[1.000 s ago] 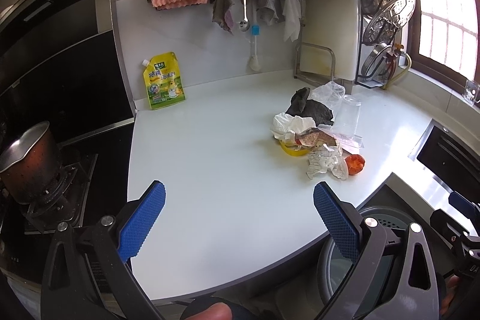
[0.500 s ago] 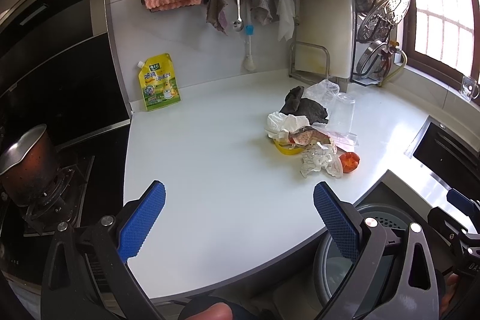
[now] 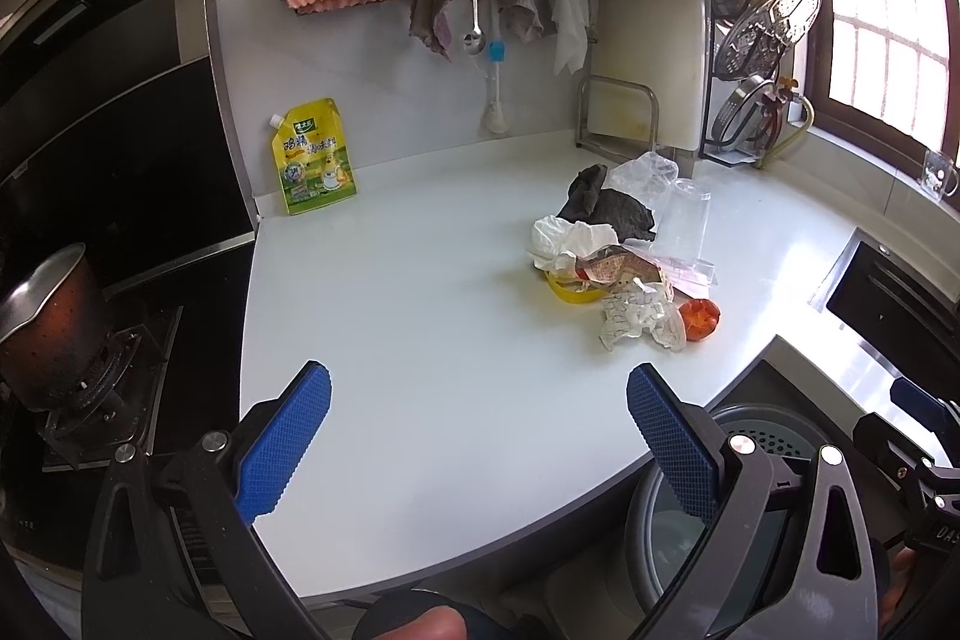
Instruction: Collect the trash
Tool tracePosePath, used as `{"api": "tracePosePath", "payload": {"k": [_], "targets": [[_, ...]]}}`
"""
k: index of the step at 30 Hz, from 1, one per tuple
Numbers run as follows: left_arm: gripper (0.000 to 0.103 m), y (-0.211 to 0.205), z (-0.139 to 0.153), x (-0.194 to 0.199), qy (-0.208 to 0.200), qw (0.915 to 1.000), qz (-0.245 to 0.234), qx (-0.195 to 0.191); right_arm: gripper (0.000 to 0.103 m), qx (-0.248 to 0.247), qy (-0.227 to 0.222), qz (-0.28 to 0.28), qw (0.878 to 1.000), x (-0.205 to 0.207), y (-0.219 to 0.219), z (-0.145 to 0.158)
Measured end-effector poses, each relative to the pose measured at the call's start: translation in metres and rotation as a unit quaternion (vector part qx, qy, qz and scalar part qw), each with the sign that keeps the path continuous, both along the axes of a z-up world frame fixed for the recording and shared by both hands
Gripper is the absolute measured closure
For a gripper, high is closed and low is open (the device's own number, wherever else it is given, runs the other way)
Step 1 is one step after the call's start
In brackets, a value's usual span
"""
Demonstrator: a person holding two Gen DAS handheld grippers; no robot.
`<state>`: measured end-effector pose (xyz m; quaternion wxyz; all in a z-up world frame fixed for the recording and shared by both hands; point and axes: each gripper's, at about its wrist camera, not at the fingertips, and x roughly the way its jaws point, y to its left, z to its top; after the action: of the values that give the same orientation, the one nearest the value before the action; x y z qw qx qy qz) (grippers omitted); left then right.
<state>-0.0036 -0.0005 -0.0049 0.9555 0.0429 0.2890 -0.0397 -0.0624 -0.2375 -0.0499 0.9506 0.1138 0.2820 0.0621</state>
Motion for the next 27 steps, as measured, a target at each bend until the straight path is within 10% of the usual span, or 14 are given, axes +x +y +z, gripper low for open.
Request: {"api": "tracePosePath", "payload": {"k": [27], "targets": [[0.006, 0.012, -0.036, 0.065, 0.055, 0.9984, 0.012, -0.010, 0.009, -0.010, 0.040, 0.055, 0.998, 0.086, 0.024, -0.013]]}}
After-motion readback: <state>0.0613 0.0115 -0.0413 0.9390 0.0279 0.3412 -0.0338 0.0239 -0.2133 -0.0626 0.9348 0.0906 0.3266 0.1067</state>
